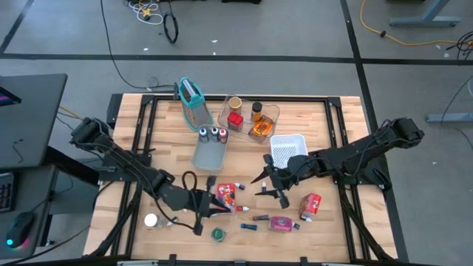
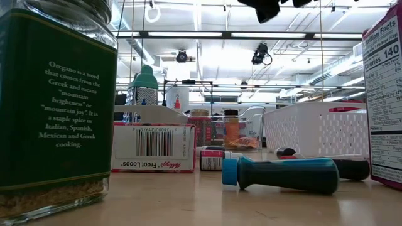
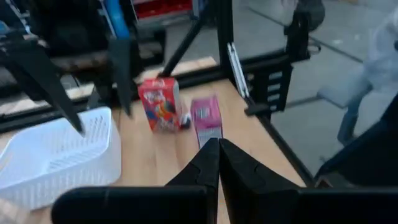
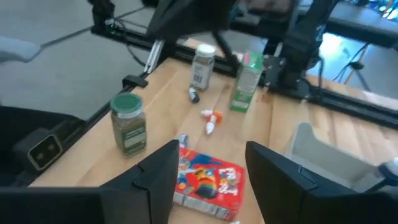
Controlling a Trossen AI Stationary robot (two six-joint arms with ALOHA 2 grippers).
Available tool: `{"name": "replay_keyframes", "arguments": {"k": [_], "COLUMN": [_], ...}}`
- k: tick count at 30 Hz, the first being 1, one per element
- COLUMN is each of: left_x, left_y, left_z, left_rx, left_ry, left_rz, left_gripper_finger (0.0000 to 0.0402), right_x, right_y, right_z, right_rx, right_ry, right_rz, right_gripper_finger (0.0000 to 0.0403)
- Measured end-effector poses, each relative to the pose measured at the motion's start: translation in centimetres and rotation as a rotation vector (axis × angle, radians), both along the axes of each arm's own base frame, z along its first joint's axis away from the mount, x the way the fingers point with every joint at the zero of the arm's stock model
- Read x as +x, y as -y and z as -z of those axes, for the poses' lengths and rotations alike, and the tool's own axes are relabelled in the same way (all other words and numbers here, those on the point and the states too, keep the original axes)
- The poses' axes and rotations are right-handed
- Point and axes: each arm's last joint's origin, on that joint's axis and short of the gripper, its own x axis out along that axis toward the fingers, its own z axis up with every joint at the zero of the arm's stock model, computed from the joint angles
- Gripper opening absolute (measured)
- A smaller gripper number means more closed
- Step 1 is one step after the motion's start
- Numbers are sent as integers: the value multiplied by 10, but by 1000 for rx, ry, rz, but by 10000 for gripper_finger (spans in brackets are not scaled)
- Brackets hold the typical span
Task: Pick & Place Kitchen Items
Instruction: Put the violet cereal box into the white bin
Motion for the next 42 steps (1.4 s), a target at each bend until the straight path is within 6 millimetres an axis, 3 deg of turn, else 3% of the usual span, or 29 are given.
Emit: {"name": "replay_keyframes", "arguments": {"k": [8, 16, 23, 30, 42], "left_x": [9, 24, 34, 40, 45], "left_y": [-18, -49, -75, -95, -115], "left_z": [-3, -2, -1, -1, -3], "left_rx": [72, 101, 124, 127, 146], "left_ry": [51, 32, 21, 17, 26], "left_rz": [-203, -215, -200, -210, -216], "left_gripper_finger": [33, 90, 135, 149, 148], "right_x": [-4, -16, -26, -27, -27], "right_y": [-17, -25, -38, -53, -50], "right_z": [14, 26, 40, 56, 45], "right_rx": [32, 98, 240, 271, 248], "right_ry": [-112, -283, -480, -569, -449], "right_rz": [-27, 113, 140, 153, 241], "right_gripper_finger": [241, 258, 243, 219, 194]}}
